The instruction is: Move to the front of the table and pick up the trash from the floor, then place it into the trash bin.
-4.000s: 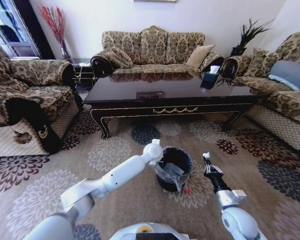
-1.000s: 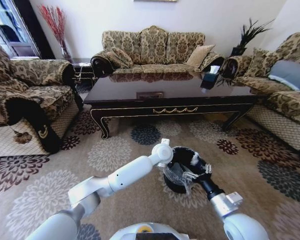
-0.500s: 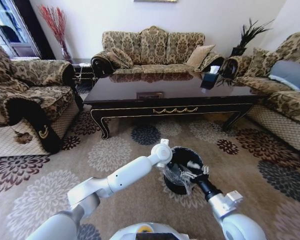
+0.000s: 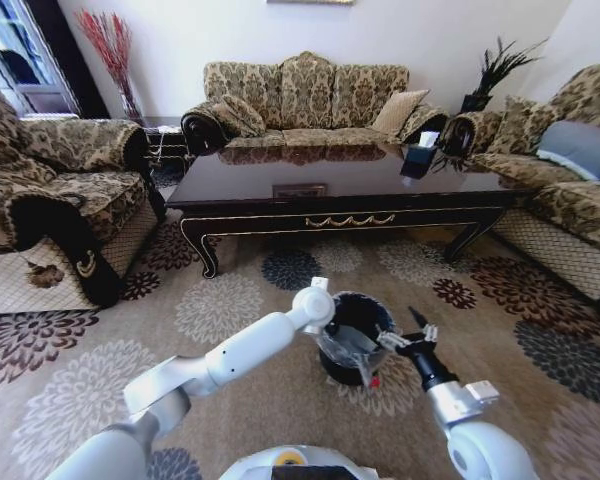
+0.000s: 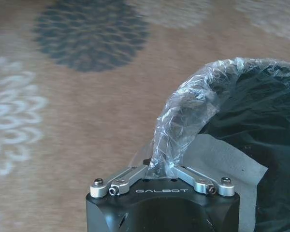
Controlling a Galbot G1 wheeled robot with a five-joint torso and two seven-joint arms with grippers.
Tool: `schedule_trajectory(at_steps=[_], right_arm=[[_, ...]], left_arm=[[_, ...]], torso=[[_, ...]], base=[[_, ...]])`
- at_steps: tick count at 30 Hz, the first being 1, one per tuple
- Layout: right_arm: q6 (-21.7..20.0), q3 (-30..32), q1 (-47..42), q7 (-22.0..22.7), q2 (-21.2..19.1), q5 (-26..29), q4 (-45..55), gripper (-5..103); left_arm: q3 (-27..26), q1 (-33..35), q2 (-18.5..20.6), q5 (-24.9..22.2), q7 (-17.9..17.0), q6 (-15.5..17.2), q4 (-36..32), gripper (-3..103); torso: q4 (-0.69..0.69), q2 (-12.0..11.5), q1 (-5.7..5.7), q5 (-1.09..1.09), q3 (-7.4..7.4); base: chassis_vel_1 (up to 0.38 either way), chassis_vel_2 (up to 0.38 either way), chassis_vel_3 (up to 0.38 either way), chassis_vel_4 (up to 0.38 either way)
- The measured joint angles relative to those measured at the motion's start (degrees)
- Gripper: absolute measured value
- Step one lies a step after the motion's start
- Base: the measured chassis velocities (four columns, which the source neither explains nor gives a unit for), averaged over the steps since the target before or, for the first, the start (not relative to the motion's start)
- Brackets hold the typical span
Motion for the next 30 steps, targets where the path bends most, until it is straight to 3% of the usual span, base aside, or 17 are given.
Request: schedule_trajectory(at_steps=[11, 17, 20, 30], right_arm=[[-0.1, -1.9, 3.2, 2.0, -0.8, -2.1, -12.0, 100], [-0.3, -4.5, 5.2, 0.3, -2.5, -5.2, -18.0, 100], [0.0, -8.5, 8.5, -2.8, -5.0, -8.4, -24.3, 100], [-0.3, -19.4, 16.9, -4.8, -9.7, -8.7, -36.1, 100]], left_arm=[[-9.3, 7.8, 9.4, 4.6, 3.6, 0.9, -0.2, 0], [-12.0, 10.2, 11.0, 4.8, 4.0, 1.0, -1.6, 0], [-13.3, 11.2, 12.2, 4.7, 4.2, 1.0, -2.8, 0], [-17.2, 14.7, 16.4, 4.1, 4.5, 1.1, -6.5, 0]], torso=[[0.02, 0.0, 0.00, -0.01, 0.00], [-0.02, 0.0, 0.00, 0.00, 0.00], [-0.02, 0.0, 0.00, 0.00, 0.00], [0.00, 0.0, 0.00, 0.00, 0.00]], base=[[0.000, 0.000, 0.000, 0.000], [0.000, 0.000, 0.000, 0.000], [0.000, 0.000, 0.000, 0.000], [0.000, 0.000, 0.000, 0.000]])
